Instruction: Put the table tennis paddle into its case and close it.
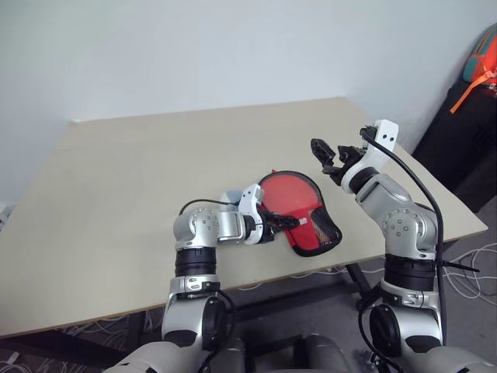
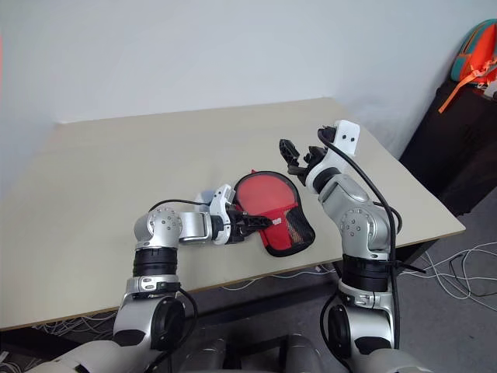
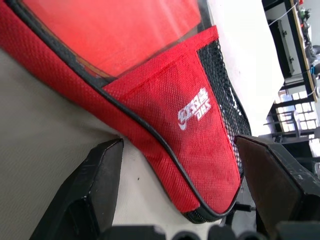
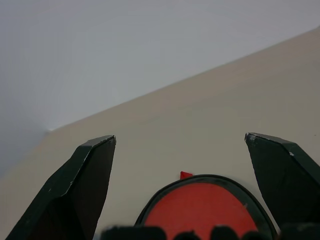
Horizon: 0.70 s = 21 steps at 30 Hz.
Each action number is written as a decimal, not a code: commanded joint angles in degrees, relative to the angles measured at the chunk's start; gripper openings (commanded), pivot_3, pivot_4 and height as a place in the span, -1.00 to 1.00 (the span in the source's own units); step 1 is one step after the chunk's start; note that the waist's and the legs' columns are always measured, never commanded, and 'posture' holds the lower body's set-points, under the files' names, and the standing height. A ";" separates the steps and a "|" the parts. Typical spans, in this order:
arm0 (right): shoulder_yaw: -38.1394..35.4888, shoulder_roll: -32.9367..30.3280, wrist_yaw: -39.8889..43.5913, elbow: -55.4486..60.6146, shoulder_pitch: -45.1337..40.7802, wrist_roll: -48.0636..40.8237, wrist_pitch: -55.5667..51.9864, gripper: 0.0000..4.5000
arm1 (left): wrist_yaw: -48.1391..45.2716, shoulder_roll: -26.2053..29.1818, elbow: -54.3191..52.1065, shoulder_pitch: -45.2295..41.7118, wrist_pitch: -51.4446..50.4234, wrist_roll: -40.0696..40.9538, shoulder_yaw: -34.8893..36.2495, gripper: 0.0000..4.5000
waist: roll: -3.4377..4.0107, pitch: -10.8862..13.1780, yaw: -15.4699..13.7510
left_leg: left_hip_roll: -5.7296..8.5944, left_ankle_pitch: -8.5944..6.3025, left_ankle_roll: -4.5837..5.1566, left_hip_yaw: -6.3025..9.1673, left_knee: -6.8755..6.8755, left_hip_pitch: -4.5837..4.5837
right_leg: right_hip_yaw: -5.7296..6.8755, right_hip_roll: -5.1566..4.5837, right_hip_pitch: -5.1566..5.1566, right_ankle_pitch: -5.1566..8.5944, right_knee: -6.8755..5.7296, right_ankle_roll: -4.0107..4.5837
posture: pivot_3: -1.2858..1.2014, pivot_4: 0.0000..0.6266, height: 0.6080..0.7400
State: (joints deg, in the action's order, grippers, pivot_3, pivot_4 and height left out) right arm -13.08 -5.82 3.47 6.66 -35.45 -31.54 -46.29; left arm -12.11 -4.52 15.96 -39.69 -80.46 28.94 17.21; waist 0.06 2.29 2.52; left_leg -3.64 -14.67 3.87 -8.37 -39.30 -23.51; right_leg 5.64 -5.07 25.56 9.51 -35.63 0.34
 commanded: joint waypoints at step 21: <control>-1.30 -0.25 -2.07 2.04 -0.95 -0.12 1.49 1.00 | 9.21 -6.46 3.02 -1.98 3.36 0.96 0.67 -0.65 | 0.01 0.01 -1.07 | 0.02 -0.06 0.17 0.12 -0.14 -0.09 | -0.01 0.03 0.00 0.00 0.00 -0.01 | 0.03 -1.00 0.75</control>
State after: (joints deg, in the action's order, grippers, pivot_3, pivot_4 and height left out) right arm -13.83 -5.80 1.48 6.66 -35.45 -31.50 -46.25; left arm -3.48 -7.67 19.43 -41.33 -77.04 29.21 17.11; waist 0.08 2.29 1.46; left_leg -3.63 -14.73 4.04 -8.24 -39.44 -23.60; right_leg 5.63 -5.04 25.56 9.52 -35.63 0.34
